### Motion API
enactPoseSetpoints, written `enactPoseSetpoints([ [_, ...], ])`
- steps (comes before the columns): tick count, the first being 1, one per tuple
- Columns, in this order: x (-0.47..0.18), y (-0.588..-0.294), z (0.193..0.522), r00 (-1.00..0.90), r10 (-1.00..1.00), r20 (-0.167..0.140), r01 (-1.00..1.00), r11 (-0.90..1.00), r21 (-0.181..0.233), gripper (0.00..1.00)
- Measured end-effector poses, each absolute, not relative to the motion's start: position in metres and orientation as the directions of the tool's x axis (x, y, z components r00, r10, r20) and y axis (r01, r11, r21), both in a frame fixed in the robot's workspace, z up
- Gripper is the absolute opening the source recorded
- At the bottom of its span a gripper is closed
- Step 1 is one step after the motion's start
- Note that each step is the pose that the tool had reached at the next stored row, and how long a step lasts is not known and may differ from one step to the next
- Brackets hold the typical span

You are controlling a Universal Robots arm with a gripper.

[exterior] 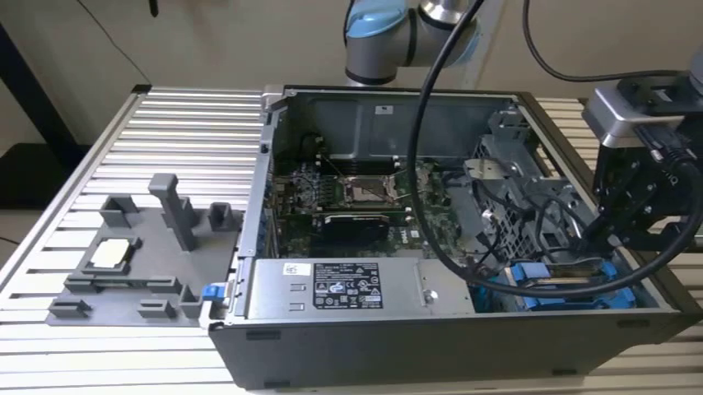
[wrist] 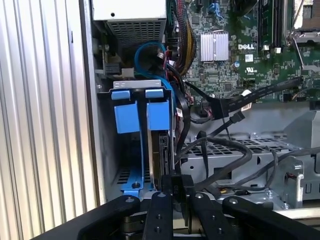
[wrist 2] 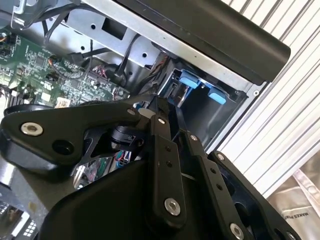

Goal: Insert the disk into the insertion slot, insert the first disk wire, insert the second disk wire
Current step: 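Insert the first disk wire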

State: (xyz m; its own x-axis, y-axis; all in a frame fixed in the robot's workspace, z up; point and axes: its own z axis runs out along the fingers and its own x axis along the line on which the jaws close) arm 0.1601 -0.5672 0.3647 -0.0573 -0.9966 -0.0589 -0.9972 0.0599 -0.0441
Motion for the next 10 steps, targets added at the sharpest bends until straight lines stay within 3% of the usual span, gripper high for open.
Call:
enactPoseSetpoints([
  [10,0.1657,-0.5680,0.3578,-0.062,-0.996,-0.058,-0.998,0.063,-0.020,0.19],
])
